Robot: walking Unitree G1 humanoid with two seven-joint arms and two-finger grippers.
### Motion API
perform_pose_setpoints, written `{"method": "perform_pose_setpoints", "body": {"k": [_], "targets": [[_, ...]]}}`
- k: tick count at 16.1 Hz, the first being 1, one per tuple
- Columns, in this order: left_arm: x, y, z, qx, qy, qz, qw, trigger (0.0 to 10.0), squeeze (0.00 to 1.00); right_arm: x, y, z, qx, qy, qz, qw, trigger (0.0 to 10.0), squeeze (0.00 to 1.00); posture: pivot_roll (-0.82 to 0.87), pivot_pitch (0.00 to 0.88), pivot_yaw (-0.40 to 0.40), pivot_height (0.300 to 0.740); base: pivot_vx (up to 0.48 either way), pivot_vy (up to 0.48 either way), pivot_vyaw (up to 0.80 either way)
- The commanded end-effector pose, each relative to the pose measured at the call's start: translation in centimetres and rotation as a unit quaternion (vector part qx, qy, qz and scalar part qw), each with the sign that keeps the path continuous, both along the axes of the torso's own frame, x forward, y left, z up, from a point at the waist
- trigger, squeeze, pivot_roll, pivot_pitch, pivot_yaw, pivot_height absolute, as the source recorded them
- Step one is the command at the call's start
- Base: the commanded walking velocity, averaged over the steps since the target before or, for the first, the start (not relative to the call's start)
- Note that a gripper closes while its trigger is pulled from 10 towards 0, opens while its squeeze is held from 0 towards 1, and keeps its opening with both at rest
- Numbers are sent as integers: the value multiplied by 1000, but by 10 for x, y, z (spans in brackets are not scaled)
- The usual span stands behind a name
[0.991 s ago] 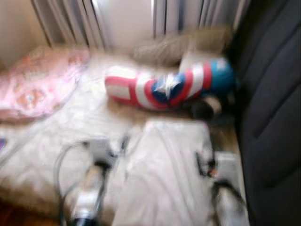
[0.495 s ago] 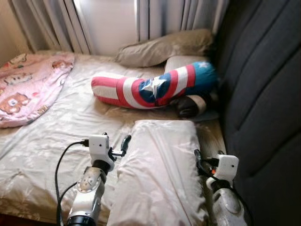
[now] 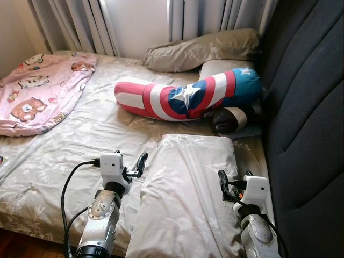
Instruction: Clean up the room
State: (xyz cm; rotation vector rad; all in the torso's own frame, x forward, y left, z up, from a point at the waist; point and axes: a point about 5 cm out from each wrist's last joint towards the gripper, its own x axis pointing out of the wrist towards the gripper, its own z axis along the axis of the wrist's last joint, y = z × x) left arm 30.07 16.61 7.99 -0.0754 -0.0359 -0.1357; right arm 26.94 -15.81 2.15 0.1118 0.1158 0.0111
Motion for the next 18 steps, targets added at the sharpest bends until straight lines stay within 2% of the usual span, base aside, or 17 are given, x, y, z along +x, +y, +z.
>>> {"method": "perform_pose_setpoints", "body": {"k": [1, 2, 7, 13, 15, 18], "targets": [[1, -2, 4, 8, -8, -5, 1000, 10000, 0, 1, -3, 2, -15, -2, 2, 1000, 10000, 0, -20, 45, -33, 740, 0, 0, 0], [1, -2, 5, 8, -9, -6, 1000, 10000, 0, 1, -3, 1, -22, 3, 5, 1000, 10000, 0, -20, 45, -34, 740, 0, 0, 0], [0, -1, 6, 10, -11, -4, 1000, 10000, 0, 1, -4, 0, -28, 9, 6, 1000, 10000, 0, -13, 50, -39, 685, 0, 0, 0], [0, -1, 6, 9, -10, -4, 1000, 10000, 0, 2, -1, 2, -24, 1, 8, 1000, 10000, 0, -12, 50, -41, 685, 0, 0, 0], [0, -1, 6, 9, -9, -3, 1000, 10000, 0, 2, 1, 0, -29, 13, 13, 999, 10000, 0, -12, 53, -43, 685, 0, 0, 0], [0, 0, 5, 10, -8, -2, 1000, 10000, 0, 2, 2, 0, -27, 9, 19, 999, 10000, 0, -11, 56, -44, 660, 0, 0, 0]]}}
